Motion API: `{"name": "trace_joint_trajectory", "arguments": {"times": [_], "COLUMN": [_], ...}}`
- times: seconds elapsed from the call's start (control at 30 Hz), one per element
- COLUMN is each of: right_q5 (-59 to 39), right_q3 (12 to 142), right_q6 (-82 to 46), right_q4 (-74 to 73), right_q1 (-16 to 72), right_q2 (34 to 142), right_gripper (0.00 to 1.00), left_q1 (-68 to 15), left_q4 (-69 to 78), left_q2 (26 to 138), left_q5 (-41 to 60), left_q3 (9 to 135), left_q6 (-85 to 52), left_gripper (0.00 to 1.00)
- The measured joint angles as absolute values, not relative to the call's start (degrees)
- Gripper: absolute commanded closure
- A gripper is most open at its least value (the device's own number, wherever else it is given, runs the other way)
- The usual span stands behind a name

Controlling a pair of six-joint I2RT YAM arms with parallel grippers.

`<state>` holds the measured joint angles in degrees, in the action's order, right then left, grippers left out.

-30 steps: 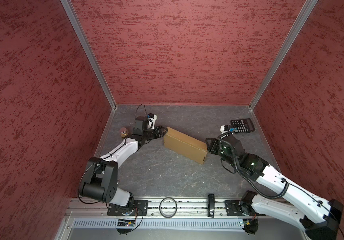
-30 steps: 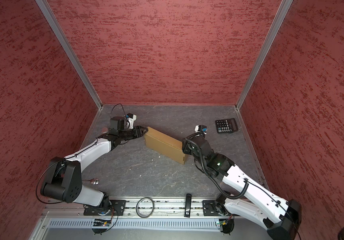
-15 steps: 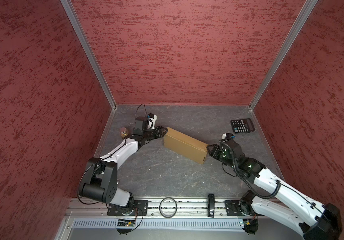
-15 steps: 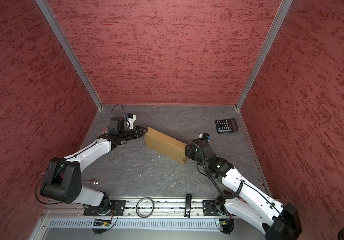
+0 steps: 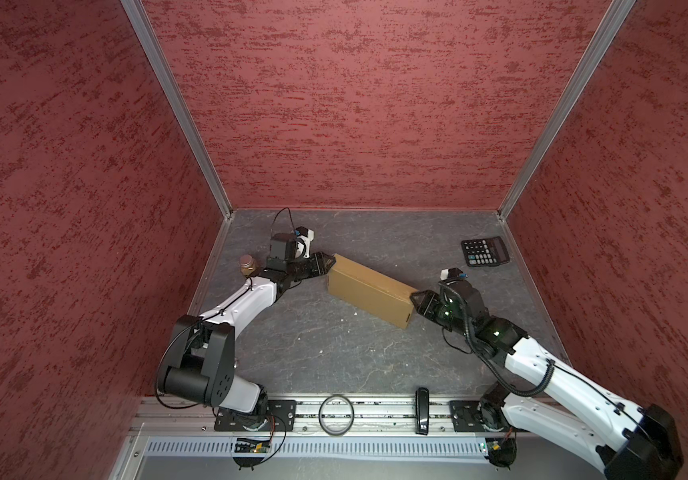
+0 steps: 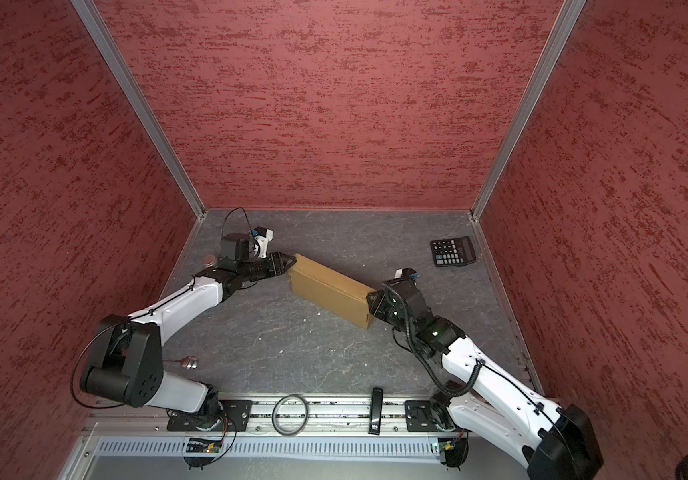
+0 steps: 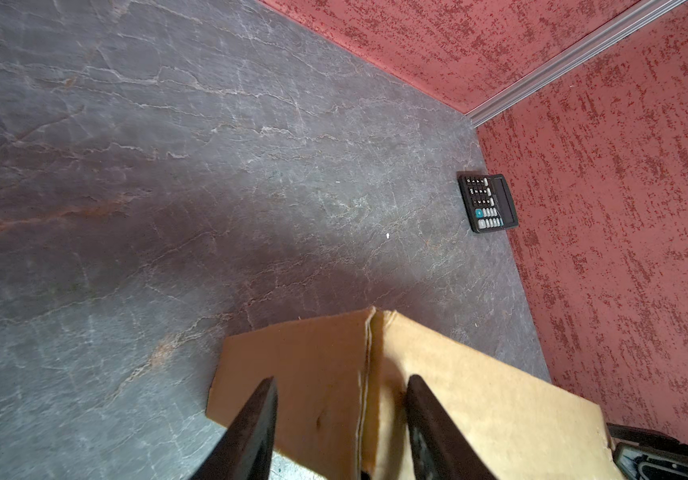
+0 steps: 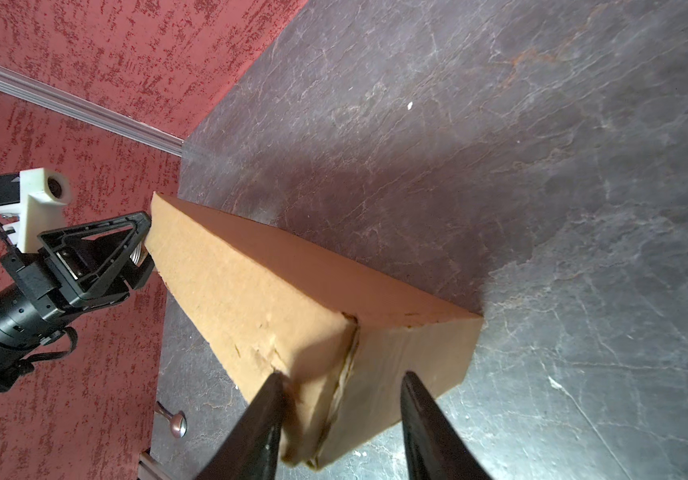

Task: Fold the paper box

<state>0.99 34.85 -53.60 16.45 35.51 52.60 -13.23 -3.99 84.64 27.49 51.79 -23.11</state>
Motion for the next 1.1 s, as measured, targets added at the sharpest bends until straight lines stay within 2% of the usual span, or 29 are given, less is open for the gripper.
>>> {"name": "trace_joint_trajectory", "arguments": {"times": [0.53, 0.67, 0.83, 1.1], "right_q5": [0.27, 0.25, 0.14, -0.01], "right_q3": [31.05, 30.98, 30.98, 31.00], "right_q6": [-53.45, -52.88, -51.75, -49.82], "right_q4": [13.58, 13.56, 13.56, 13.74], "right_q1": [35.00, 34.37, 33.65, 33.21], "right_q2": [48.47, 48.21, 48.23, 48.49], "right_gripper": [0.69, 0.69, 0.66, 0.54], "left_q1": [-13.63, -13.74, -13.69, -13.10], "left_q4": [-3.99, -3.97, -4.58, -9.34], "left_q2": [84.64, 84.64, 84.25, 84.18], "left_q5": [27.00, 27.03, 26.81, 27.88], "left_q3": [51.81, 51.81, 51.83, 54.02], "left_q6": [-23.07, -23.03, -22.87, -22.20], "left_gripper": [0.51, 0.52, 0.48, 0.43]}}
